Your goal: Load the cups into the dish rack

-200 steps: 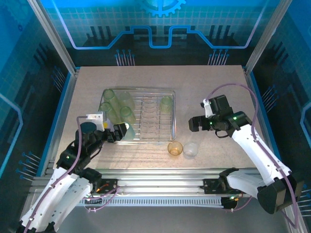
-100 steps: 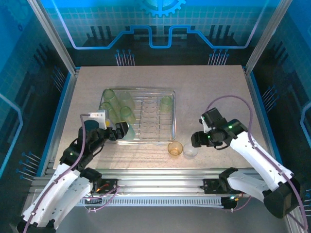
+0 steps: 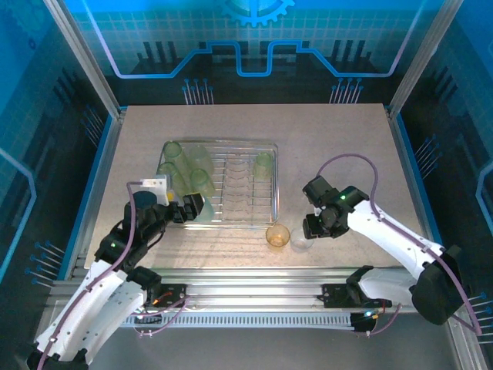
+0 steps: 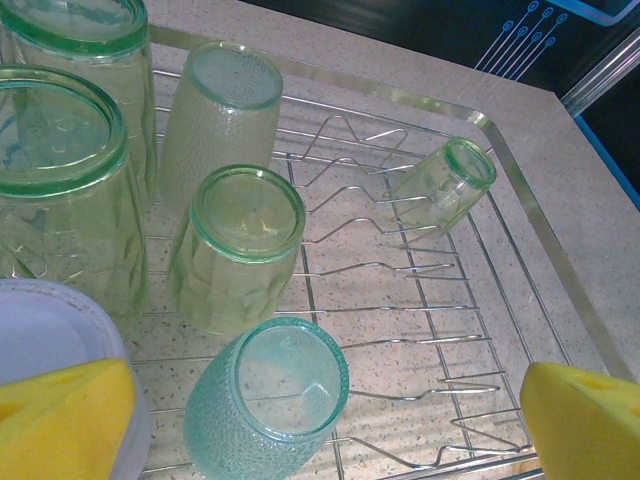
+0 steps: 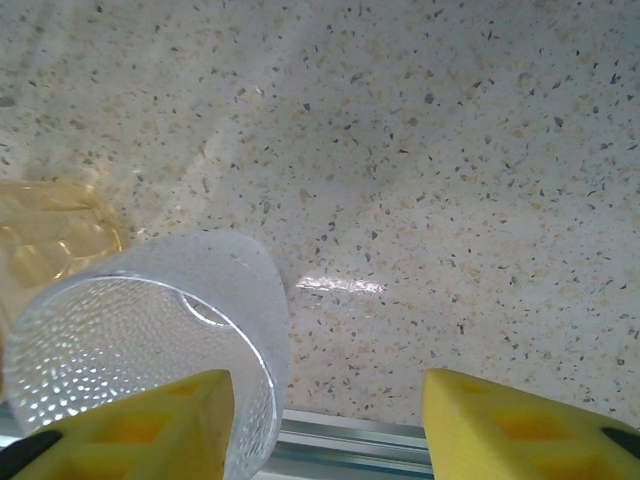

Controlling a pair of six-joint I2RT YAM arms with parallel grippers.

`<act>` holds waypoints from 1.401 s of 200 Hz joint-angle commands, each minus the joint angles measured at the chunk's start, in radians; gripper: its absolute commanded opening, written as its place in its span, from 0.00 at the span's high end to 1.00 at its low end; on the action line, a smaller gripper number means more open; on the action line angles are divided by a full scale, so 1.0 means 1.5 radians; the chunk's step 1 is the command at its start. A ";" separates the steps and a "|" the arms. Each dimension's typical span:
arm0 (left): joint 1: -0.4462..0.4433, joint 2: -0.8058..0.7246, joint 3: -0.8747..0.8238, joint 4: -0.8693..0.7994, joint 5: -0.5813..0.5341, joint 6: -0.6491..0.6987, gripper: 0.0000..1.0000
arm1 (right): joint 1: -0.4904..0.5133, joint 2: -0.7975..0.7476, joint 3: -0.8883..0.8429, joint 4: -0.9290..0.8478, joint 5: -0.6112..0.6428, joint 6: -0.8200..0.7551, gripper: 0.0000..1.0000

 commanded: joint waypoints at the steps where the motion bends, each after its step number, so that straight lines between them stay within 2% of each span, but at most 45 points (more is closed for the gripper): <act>1: -0.002 -0.003 -0.011 0.017 0.011 0.001 0.01 | 0.012 0.016 -0.009 0.005 0.016 0.011 0.49; 96: -0.003 -0.005 -0.011 0.013 0.007 0.001 0.01 | 0.022 0.054 -0.016 0.031 0.018 0.004 0.67; 134: -0.002 -0.003 -0.012 0.014 0.005 0.000 0.01 | 0.023 0.071 -0.017 0.042 0.015 0.000 0.69; 163: -0.002 -0.001 -0.013 0.014 0.006 -0.001 0.01 | 0.023 0.078 -0.013 0.041 0.019 -0.003 0.83; 186: -0.002 -0.002 -0.011 0.012 0.004 -0.003 0.01 | 0.023 0.061 0.000 0.024 0.041 -0.004 1.00; 206: -0.002 -0.001 -0.009 0.021 0.010 -0.026 0.01 | 0.012 0.024 0.014 0.007 0.048 -0.013 1.00; 223: -0.002 0.001 -0.006 0.032 0.027 -0.048 0.01 | -0.019 -0.019 0.037 0.009 0.017 -0.032 1.00; 242: -0.002 0.016 0.006 0.043 0.078 -0.047 0.01 | -0.087 -0.075 0.050 0.025 -0.050 -0.065 1.00; 280: -0.003 0.054 0.036 0.093 0.192 -0.081 0.01 | -0.234 -0.153 0.104 0.092 -0.264 -0.137 1.00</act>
